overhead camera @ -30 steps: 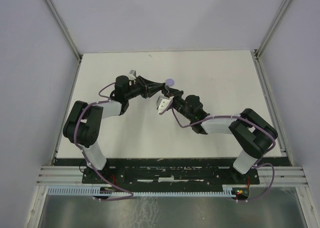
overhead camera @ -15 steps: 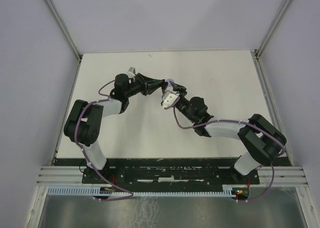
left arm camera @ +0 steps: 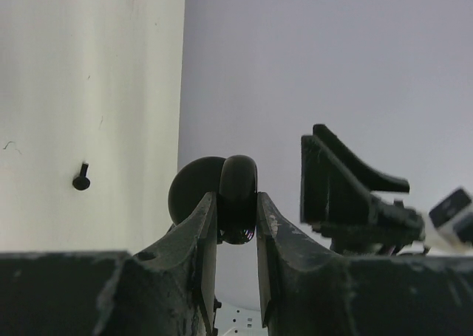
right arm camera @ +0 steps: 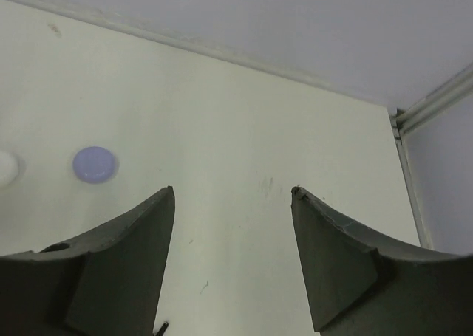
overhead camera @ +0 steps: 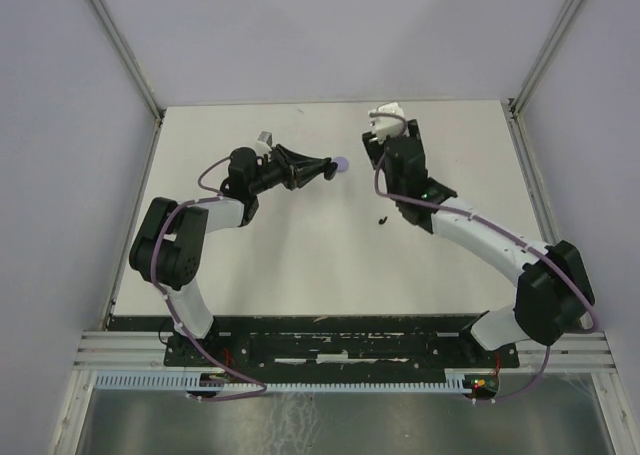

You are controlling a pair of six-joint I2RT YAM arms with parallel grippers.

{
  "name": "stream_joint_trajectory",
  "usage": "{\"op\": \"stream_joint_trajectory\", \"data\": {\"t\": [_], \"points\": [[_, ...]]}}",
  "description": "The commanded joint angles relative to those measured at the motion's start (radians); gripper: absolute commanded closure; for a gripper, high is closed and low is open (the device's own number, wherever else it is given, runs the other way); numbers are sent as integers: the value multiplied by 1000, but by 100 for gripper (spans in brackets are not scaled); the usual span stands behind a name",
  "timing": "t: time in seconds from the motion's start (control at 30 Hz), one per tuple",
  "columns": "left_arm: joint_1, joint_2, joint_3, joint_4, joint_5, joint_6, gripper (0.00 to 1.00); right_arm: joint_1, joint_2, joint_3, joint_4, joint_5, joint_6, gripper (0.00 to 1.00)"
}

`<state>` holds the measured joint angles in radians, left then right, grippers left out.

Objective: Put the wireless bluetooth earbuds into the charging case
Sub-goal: Pick up the earbud from the center of the board.

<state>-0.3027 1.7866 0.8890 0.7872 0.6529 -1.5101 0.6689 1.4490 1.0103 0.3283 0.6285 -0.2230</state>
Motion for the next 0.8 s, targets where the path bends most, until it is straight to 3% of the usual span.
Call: {"op": "stream_joint_trajectory", "data": {"t": [0.0, 0.13, 0.27, 0.43, 0.77], "points": [[13, 13, -6, 137, 62, 58, 97, -126, 43, 249, -698, -31, 378, 29], [23, 9, -28, 141, 76, 81, 97, -151, 147, 365, -970, -100, 424, 22], [28, 0, -42, 144, 87, 96, 97, -156, 226, 392, -1106, -190, 438, 16], [31, -12, -48, 144, 98, 105, 97, -157, 290, 372, -1147, -231, 459, 0], [31, -5, -67, 181, 111, 85, 97, -158, 378, 338, -1092, -337, 455, 0]]}}
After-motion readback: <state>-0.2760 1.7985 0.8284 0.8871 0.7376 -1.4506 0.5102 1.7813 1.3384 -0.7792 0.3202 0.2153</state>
